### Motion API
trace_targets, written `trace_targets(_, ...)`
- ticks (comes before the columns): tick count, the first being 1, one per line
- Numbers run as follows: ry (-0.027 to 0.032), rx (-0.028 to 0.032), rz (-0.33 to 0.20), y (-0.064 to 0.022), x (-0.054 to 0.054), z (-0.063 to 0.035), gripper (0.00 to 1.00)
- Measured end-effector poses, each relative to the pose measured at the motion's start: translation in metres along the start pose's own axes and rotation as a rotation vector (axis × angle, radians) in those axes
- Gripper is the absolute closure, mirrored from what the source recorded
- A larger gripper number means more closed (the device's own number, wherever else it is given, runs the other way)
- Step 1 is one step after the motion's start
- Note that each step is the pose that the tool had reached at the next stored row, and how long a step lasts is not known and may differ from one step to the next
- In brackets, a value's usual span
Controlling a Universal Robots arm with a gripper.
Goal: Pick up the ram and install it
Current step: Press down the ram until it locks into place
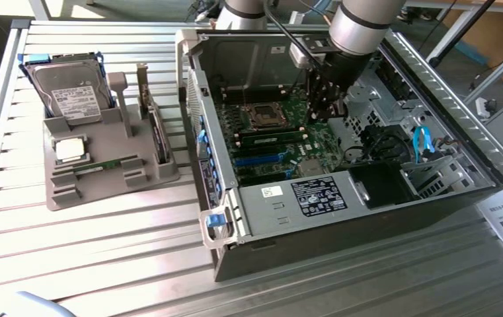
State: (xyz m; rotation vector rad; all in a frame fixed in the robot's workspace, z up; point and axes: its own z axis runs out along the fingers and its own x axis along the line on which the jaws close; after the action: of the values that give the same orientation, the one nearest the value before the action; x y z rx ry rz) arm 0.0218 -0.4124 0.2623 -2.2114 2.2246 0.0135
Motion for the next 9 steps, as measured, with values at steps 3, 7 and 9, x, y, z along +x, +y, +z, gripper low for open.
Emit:
trace_targets(3, 0.0, 0.0012, 0.0, 0.0, 0.0, 0.0048, 0.9)
trace_targets(7, 0.0, 0.0026, 0.0, 0.0, 0.0001, 0.0104, 0.9)
trace_targets(9, 0.0001, 0.0026, 0.001, 0.0, 0.0001, 0.0106, 0.9)
